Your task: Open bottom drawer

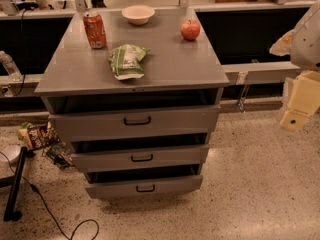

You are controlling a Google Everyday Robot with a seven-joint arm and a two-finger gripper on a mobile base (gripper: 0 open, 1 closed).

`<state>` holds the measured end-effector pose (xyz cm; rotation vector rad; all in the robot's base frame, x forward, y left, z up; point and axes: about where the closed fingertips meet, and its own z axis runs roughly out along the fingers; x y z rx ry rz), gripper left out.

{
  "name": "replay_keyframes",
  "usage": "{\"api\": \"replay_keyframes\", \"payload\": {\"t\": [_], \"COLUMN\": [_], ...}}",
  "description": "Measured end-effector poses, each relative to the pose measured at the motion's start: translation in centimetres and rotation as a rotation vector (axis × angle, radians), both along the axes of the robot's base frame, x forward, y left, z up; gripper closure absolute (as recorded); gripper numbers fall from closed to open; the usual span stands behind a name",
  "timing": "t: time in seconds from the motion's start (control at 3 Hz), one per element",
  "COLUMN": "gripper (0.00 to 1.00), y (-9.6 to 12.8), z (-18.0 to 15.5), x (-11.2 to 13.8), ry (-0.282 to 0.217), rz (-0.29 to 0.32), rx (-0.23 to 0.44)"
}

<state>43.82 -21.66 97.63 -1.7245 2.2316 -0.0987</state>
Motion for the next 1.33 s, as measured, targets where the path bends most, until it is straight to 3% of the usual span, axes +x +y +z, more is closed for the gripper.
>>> {"api": "replay_keyframes", "payload": {"t": [0.33,0.67,1.0,1.33], "gripper": [0.00,0.18,0.41,0.63], "y": [0.0,0.8,2.1,4.3], "z": [0.0,-2.7,-8.1,-16.5], "x": [0.0,0.6,1.7,4.5], "ry": [0.000,0.022,0.080,0.118], "rz": [0.000,0.015,0.037,0.060], "rx": [0.000,0.048,0.130,0.205]}}
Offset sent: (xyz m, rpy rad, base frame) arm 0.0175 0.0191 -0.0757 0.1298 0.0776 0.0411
